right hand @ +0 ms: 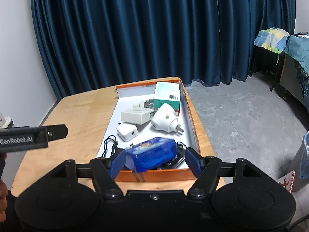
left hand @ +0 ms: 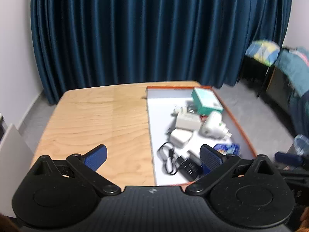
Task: Organize rigid objects
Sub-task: 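Open both tools to drop the car keys and blue tin into the tray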
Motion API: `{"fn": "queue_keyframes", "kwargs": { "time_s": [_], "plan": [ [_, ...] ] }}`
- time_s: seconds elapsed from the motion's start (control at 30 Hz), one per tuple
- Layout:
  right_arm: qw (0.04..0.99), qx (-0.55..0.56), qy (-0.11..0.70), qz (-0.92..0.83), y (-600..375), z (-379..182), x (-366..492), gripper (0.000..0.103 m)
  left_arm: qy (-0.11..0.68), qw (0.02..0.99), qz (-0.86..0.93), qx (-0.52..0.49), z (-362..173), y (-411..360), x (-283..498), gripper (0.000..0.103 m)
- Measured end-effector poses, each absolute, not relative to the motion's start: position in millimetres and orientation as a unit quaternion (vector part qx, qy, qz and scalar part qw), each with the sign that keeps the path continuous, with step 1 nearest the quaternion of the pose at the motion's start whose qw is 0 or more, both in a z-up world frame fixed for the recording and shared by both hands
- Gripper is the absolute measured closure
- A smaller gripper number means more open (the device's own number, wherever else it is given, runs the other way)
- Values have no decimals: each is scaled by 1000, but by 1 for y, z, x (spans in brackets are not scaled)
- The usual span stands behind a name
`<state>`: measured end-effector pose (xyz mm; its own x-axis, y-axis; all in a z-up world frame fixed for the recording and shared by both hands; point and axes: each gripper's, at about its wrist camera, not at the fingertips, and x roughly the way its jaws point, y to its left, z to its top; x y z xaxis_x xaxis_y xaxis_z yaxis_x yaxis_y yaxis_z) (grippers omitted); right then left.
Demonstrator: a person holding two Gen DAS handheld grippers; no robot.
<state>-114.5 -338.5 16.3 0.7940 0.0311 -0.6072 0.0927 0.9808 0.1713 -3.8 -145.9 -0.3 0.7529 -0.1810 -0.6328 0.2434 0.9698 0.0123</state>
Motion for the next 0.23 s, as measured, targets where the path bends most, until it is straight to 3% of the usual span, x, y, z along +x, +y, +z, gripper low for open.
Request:
{"fn": "queue_keyframes", "kwargs": {
  "time_s": [0.23],
  "plan": [
    [940, 93, 327, -27, -338, 10, -121, 22, 360, 924, -121, 50, -11, -147, -7, 0]
  ]
}}
